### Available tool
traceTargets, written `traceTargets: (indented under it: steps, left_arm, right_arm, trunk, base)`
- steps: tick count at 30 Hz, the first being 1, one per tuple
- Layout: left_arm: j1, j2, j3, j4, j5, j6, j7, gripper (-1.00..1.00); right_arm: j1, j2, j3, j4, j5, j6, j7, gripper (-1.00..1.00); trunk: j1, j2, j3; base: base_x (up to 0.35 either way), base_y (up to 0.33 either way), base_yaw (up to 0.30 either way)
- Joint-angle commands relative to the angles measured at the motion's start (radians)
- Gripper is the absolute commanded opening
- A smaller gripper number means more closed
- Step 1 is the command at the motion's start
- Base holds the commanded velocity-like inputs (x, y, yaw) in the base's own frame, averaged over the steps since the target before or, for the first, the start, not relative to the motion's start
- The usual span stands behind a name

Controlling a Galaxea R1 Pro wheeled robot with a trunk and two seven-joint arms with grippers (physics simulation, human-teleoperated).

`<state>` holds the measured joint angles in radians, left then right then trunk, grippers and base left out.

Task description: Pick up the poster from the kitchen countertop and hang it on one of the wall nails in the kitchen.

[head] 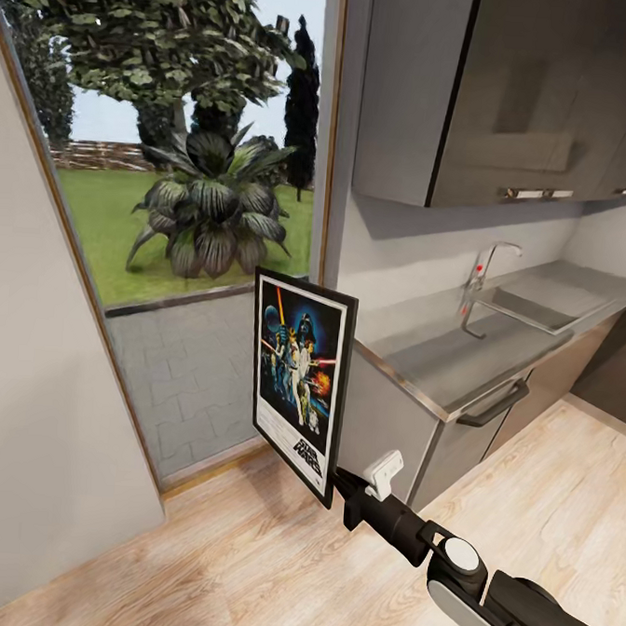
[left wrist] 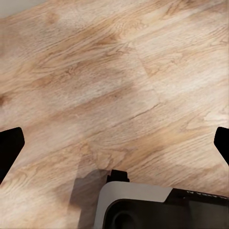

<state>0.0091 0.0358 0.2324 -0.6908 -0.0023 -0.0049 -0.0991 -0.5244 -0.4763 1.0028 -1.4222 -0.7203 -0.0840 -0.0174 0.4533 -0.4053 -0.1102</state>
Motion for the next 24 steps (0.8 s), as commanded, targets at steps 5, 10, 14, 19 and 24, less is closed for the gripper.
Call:
traceTargets:
  steps: [5, 10, 14, 19, 24]
  left_arm:
    - [0.0, -0.001, 0.004, -0.002, 0.0, 0.0, -0.007, 1.0]
    - [0.0, -0.001, 0.003, -0.002, 0.0, 0.001, -0.007, 1.0]
    - [0.0, -0.001, 0.003, -0.002, 0.0, 0.002, -0.007, 1.0]
    - [0.0, -0.001, 0.002, -0.002, 0.0, 0.003, -0.007, 1.0]
    - [0.0, -0.001, 0.001, -0.003, 0.001, 0.005, -0.007, 1.0]
  right_arm:
    - [-0.002, -0.001, 0.004, 0.0, -0.013, -0.007, 0.001, -1.0]
    - [-0.003, -0.001, 0.004, 0.0, -0.013, -0.007, 0.001, -1.0]
    - [-0.003, -0.001, 0.004, 0.0, -0.013, -0.007, 0.001, -1.0]
    - [-0.003, -0.001, 0.004, 0.001, -0.013, -0.007, 0.001, -1.0]
    - [-0.003, 0.0, 0.004, -0.002, -0.013, -0.007, 0.001, -1.0]
  trunk:
    - [-0.003, 0.005, 0.001]
    - [-0.003, 0.005, 0.001]
    - [-0.003, 0.005, 0.001]
    - [-0.003, 0.005, 0.001]
    - [-0.003, 0.005, 0.001]
  base:
    - [0.0, 0.0, 0.0]
    - [0.0, 0.0, 0.0]
    - [0.0, 0.0, 0.0]
    - [0.0, 0.0, 0.0]
    - [0.0, 0.0, 0.0]
